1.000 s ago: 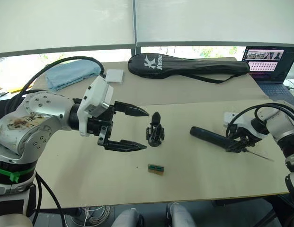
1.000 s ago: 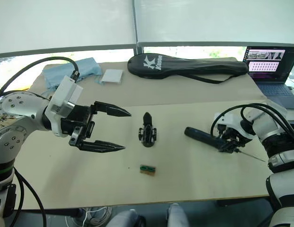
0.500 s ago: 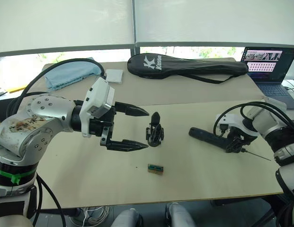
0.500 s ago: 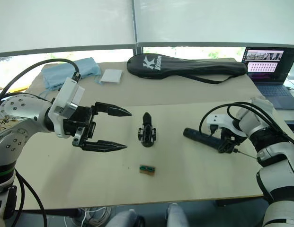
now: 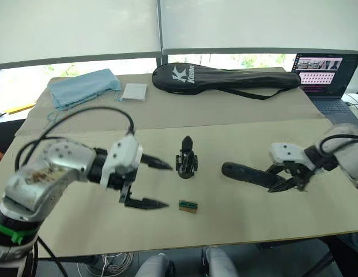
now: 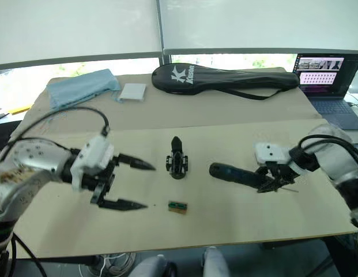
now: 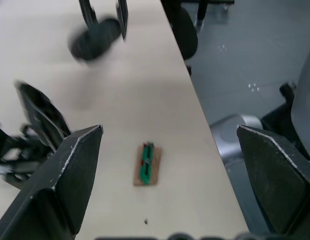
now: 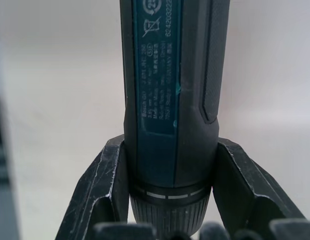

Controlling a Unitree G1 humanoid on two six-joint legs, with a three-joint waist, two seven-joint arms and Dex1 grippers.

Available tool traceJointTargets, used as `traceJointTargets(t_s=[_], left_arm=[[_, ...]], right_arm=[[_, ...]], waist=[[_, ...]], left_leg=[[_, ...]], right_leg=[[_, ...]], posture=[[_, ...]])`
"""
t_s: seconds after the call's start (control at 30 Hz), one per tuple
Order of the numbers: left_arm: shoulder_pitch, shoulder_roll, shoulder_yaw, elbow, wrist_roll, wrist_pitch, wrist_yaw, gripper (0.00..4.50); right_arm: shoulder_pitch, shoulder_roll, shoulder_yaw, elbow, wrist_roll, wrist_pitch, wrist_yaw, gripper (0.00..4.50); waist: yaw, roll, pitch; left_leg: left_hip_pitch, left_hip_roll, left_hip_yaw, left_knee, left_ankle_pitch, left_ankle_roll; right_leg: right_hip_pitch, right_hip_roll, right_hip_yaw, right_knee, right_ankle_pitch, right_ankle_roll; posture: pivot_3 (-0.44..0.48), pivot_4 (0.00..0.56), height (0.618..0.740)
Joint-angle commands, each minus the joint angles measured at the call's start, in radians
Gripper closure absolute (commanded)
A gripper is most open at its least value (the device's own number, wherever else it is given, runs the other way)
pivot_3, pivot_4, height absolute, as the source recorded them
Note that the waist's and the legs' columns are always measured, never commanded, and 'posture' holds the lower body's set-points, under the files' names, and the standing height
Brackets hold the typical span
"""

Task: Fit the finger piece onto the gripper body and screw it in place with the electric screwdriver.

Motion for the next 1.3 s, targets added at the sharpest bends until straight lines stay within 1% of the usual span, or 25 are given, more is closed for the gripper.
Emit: traceJointTargets(t_s=[0.03, 0.1, 0.13, 0.2, 0.23, 0.3, 0.4, 0.5, 0.6, 0.8, 1.0, 1.3], left_arm=[[0.076, -0.017, -0.026, 0.017, 0.085, -0.151, -0.031, 0.00], [0.104, -0.051, -0.039, 0.042, 0.108, -0.192, -0.015, 0.00], [0.121, -0.081, -0.044, 0.057, 0.123, -0.221, 0.006, 0.00], [0.157, -0.137, -0.080, 0.108, 0.164, -0.280, 0.021, 0.00], [0.166, -0.162, -0.100, 0.144, 0.196, -0.326, 0.021, 0.00], [0.160, -0.204, -0.123, 0.211, 0.229, -0.380, 0.016, 0.00], [0.129, -0.268, -0.154, 0.317, 0.260, -0.449, 0.003, 0.00], [0.086, -0.323, -0.188, 0.429, 0.304, -0.515, -0.019, 0.00], [0.056, -0.355, -0.207, 0.481, 0.324, -0.548, -0.032, 0.00], [0.047, -0.372, -0.231, 0.522, 0.348, -0.596, -0.062, 0.00], [0.026, -0.411, -0.241, 0.567, 0.384, -0.631, -0.032, 0.00], [0.022, -0.421, -0.239, 0.595, 0.392, -0.642, -0.031, 0.00]], right_arm=[[0.192, 0.082, -0.321, -0.346, 0.328, 0.158, -0.182, 2.60], [0.293, 0.158, -0.402, -0.475, 0.406, 0.187, -0.280, 2.60], [0.332, 0.215, -0.420, -0.536, 0.433, 0.191, -0.352, 2.60], [0.399, 0.377, -0.422, -0.626, 0.476, 0.197, -0.551, 2.60], [0.429, 0.443, -0.410, -0.660, 0.463, 0.176, -0.601, 2.60], [0.466, 0.516, -0.391, -0.707, 0.436, 0.154, -0.635, 2.60], [0.494, 0.583, -0.348, -0.747, 0.397, 0.123, -0.654, 2.60], [0.504, 0.618, -0.298, -0.755, 0.352, 0.087, -0.636, 2.60], [0.489, 0.628, -0.282, -0.749, 0.342, 0.089, -0.643, 2.60], [0.475, 0.632, -0.262, -0.745, 0.324, 0.085, -0.634, 2.60], [0.436, 0.644, -0.233, -0.729, 0.305, 0.097, -0.637, 2.60], [0.441, 0.650, -0.230, -0.720, 0.297, 0.115, -0.652, 2.60]], waist=[[0.003, -0.001, 0.000], [0.017, -0.001, 0.000], [0.024, -0.001, 0.000], [0.029, -0.004, 0.000], [0.032, -0.005, -0.001], [0.038, -0.005, 0.000], [0.041, -0.007, 0.000], [0.038, -0.007, 0.000], [0.031, -0.007, 0.000], [0.025, -0.008, 0.000], [0.025, -0.008, 0.000], [0.025, -0.008, 0.000]], left_leg=[[0.000, 0.000, 0.000, 0.000, 0.000, 0.000], [0.000, 0.000, -0.001, 0.000, 0.000, 0.000], [0.001, 0.000, -0.001, 0.000, 0.000, 0.001], [0.001, 0.000, 0.000, 0.000, -0.001, 0.002], [0.001, 0.000, 0.000, 0.000, -0.001, 0.002], [0.000, -0.001, 0.000, 0.001, -0.001, 0.002], [0.000, -0.003, 0.000, 0.002, -0.001, 0.003], [0.001, -0.004, 0.001, 0.002, -0.001, 0.003], [0.001, -0.004, 0.002, 0.002, -0.001, 0.003], [0.002, -0.003, 0.002, 0.001, -0.001, 0.003], [0.002, -0.003, 0.002, 0.002, -0.001, 0.003], [0.002, -0.003, 0.002, 0.002, -0.001, 0.003]], right_leg=[[0.000, 0.000, 0.000, 0.000, 0.000, 0.000], [0.001, 0.000, 0.001, 0.000, 0.000, 0.000], [0.001, 0.000, 0.001, 0.000, 0.000, 0.000], [0.002, -0.001, 0.001, 0.000, 0.000, 0.000], [0.002, -0.001, 0.001, 0.001, 0.000, 0.000], [0.001, -0.001, 0.001, 0.001, 0.000, 0.000], [0.001, 0.000, -0.001, 0.001, 0.001, 0.000], [0.001, 0.002, -0.004, 0.001, 0.001, 0.001], [0.001, 0.004, -0.004, 0.001, 0.001, 0.001], [0.001, 0.003, -0.003, 0.001, 0.001, 0.001], [0.001, 0.004, -0.003, 0.001, 0.001, 0.001], [0.001, 0.004, -0.003, 0.001, 0.001, 0.001]], posture=[[0.000, 0.150, 0.736], [0.000, 0.150, 0.736], [0.000, 0.150, 0.736], [0.000, 0.150, 0.736], [0.000, 0.150, 0.736], [0.000, 0.150, 0.736], [0.000, 0.150, 0.736], [0.000, 0.150, 0.736], [0.000, 0.150, 0.736], [0.000, 0.150, 0.736], [0.000, 0.150, 0.736], [0.000, 0.150, 0.736]])
